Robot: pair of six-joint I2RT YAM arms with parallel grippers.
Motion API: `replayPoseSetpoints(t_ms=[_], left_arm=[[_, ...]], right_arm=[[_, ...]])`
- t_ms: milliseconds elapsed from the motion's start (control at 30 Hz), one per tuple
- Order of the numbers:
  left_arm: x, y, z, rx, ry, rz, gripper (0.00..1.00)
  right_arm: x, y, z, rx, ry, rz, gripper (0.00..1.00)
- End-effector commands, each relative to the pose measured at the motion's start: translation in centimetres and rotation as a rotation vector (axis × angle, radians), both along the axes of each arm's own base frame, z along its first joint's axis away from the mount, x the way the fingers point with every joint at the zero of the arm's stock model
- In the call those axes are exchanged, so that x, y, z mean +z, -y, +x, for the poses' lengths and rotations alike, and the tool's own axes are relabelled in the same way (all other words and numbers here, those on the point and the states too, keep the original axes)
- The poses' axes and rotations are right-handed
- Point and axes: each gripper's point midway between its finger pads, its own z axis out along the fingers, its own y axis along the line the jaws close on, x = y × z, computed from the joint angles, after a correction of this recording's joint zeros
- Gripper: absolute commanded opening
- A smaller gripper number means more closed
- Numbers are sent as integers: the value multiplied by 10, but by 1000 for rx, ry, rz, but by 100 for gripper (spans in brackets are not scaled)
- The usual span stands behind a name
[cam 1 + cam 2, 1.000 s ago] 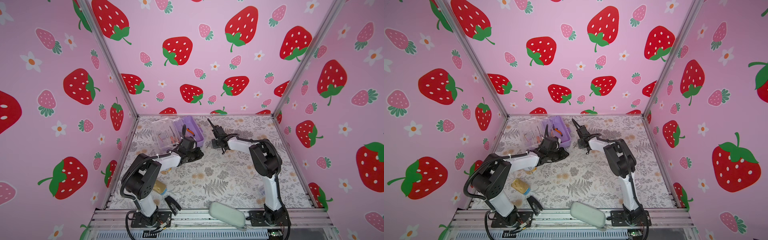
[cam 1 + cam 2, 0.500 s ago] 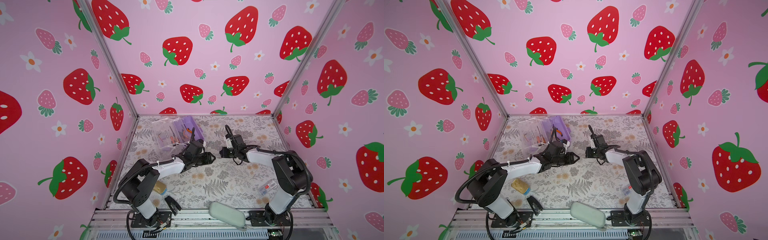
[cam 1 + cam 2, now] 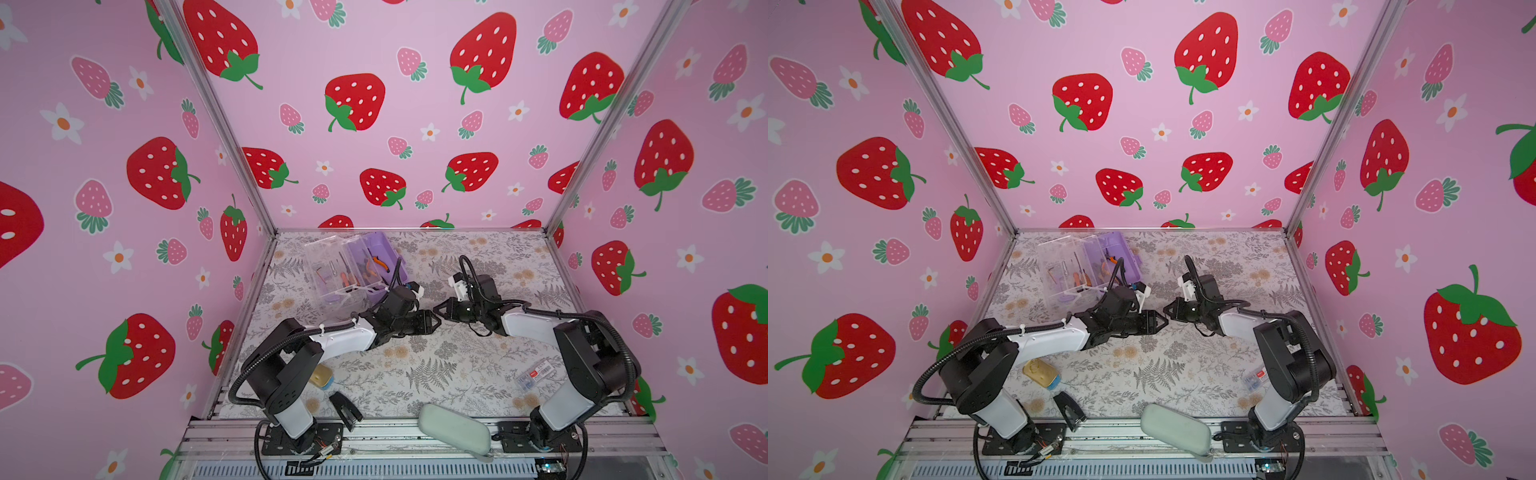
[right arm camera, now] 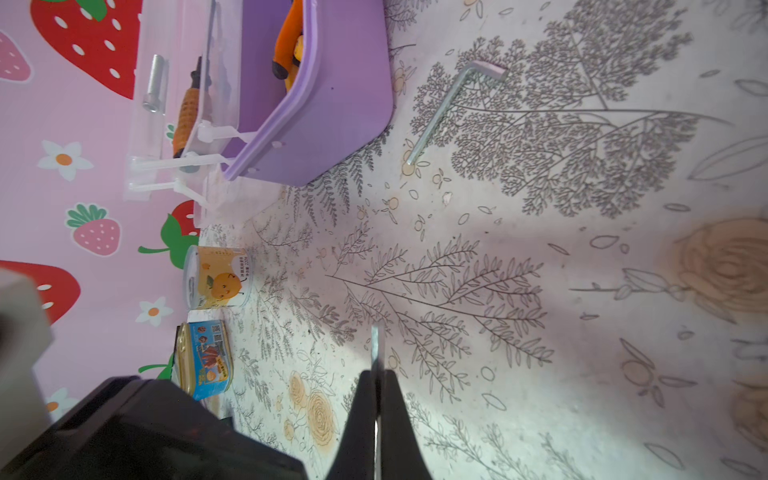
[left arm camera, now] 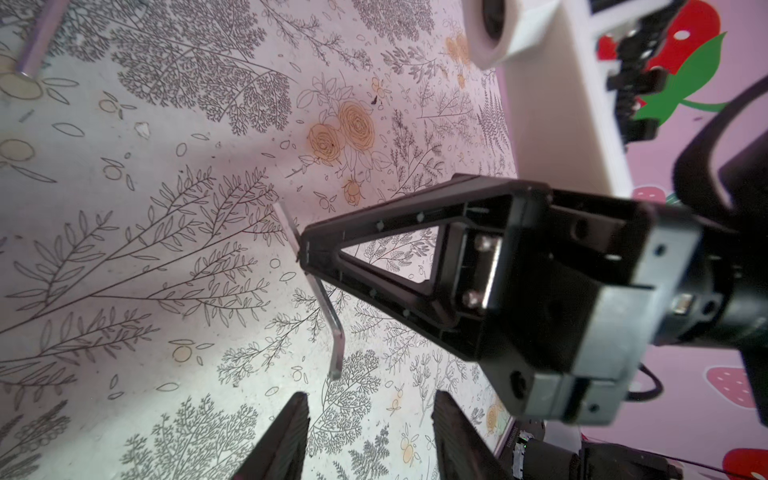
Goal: Pack the tool kit
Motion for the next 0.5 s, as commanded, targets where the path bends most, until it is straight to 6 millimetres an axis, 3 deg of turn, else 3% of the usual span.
replayPoseSetpoints(t_ms=[0, 267, 467], left_arm=[[13, 11, 9, -5, 23, -10, 47], [6, 21, 14, -8, -1, 14, 35], [0, 24, 18, -1, -16, 24, 35]], right_arm=[[18, -4, -2, 12, 21, 64, 0], [22, -7, -2, 24, 19, 88, 0], [28, -9, -4, 28, 16, 115, 0]])
